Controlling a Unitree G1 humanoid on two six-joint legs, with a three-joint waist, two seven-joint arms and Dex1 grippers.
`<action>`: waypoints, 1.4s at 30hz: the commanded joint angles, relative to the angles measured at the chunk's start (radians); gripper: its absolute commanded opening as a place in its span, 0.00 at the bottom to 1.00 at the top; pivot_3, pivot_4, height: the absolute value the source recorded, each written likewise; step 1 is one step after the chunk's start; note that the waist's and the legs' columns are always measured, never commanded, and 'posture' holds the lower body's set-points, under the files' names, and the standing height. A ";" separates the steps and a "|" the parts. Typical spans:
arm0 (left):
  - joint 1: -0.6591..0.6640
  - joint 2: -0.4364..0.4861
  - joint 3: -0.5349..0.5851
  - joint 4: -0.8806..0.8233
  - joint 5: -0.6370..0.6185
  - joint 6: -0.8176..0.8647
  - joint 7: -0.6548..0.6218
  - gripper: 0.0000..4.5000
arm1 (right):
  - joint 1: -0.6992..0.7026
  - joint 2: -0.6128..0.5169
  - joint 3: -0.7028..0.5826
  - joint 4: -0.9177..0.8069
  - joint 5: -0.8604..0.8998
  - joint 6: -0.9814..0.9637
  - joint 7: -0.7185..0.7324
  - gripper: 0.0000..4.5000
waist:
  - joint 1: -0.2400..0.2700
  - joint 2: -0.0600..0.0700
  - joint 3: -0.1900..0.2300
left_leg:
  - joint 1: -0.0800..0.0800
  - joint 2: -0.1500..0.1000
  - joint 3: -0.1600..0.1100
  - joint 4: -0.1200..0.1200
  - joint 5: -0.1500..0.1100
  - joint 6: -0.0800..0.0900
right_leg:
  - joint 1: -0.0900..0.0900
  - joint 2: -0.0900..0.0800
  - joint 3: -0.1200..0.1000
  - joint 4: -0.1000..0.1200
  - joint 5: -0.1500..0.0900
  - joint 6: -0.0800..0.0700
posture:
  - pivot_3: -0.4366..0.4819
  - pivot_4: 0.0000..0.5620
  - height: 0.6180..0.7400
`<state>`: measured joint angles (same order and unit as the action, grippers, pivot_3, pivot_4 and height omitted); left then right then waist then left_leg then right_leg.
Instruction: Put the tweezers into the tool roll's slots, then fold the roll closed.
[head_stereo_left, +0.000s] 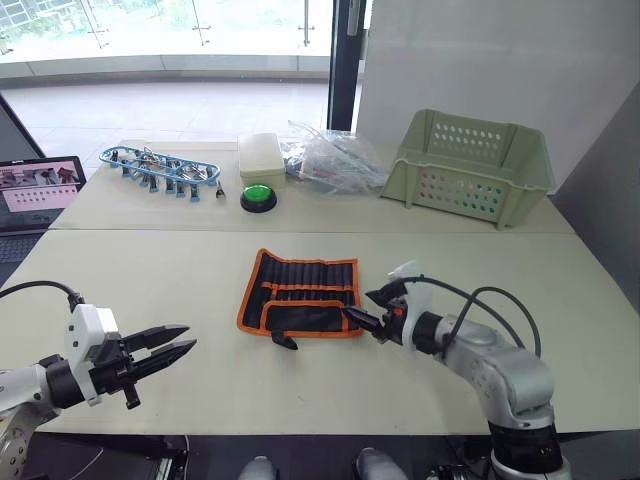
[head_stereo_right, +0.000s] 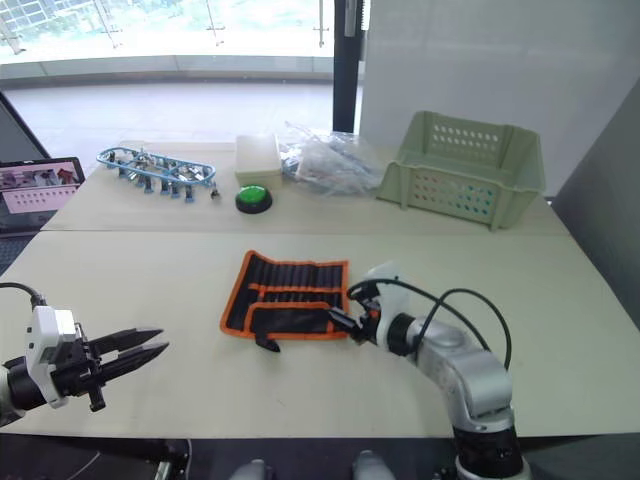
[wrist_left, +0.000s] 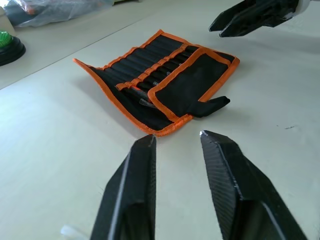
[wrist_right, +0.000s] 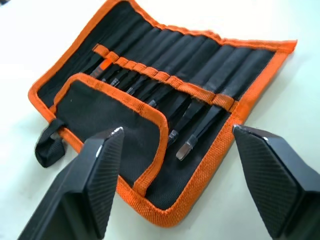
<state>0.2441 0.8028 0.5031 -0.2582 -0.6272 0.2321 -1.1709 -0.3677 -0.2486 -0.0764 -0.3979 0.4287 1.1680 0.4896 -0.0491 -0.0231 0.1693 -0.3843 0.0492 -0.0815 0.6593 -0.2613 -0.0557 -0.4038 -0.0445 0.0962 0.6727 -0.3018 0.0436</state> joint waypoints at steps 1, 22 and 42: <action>-0.024 0.012 -0.004 0.023 0.008 -0.032 -0.023 0.63 | -0.047 0.026 -0.069 0.067 0.055 0.127 -0.042 0.78 | 0.000 0.000 0.000 | 0.000 0.000 0.000 0.000 0.000 0.000 | 0.000 0.000 0.000 0.000 0.000 0.000 | 0.48 0.27 0.78; -0.084 0.026 -0.078 0.033 0.026 0.001 -0.021 0.99 | -0.311 0.286 -0.473 0.430 0.213 0.328 -0.205 0.78 | -0.037 0.001 0.001 | 0.000 0.001 0.000 -0.001 0.000 0.000 | -0.002 0.001 0.000 0.004 0.000 0.000 | 0.48 0.27 0.78; -0.079 0.015 -0.081 0.002 0.022 0.036 0.001 1.00 | -0.326 0.248 -0.494 0.503 0.239 0.277 -0.246 0.67 | -0.045 0.003 0.002 | -0.001 0.001 0.000 -0.001 0.000 0.000 | -0.003 0.001 0.000 0.004 0.000 0.000 | 0.48 0.27 0.78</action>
<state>0.1626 0.8162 0.4109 -0.2272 -0.5919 0.2655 -1.1761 -0.6954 0.0038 -0.5762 0.1118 0.6445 1.4596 0.2413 -0.0942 -0.0201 0.1709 -0.3852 0.0497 -0.0815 0.6584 -0.2613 -0.0556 -0.4065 -0.0439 0.0964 0.6767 -0.3016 0.0433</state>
